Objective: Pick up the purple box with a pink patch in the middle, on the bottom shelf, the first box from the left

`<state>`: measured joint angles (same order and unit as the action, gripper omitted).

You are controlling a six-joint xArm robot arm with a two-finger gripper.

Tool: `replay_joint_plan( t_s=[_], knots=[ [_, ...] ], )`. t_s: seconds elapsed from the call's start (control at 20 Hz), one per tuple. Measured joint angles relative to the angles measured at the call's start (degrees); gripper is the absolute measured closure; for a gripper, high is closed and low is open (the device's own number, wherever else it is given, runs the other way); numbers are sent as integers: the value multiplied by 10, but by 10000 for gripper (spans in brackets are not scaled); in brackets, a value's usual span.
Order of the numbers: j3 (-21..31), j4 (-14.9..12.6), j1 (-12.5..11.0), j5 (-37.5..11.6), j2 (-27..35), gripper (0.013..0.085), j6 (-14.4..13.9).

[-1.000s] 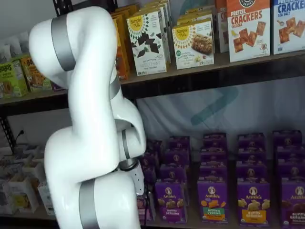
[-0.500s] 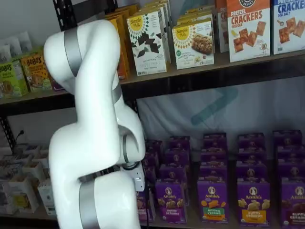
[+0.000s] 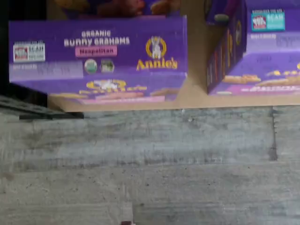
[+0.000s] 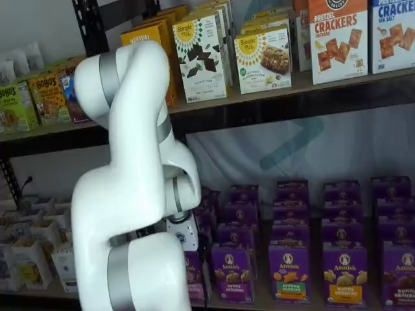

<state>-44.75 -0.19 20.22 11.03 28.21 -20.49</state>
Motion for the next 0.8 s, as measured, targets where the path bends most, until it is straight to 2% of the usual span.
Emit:
replay_joint_plan(
  t_s=[0.15, 0.25, 0.55, 0.8],
  knots=[
    [-30, 16, -5, 22, 17, 130, 20],
    [-45, 17, -9, 32, 26, 130, 24],
    [-84, 28, -15, 28, 58, 130, 41],
    [-116, 51, -14, 29, 83, 130, 63]
  ],
)
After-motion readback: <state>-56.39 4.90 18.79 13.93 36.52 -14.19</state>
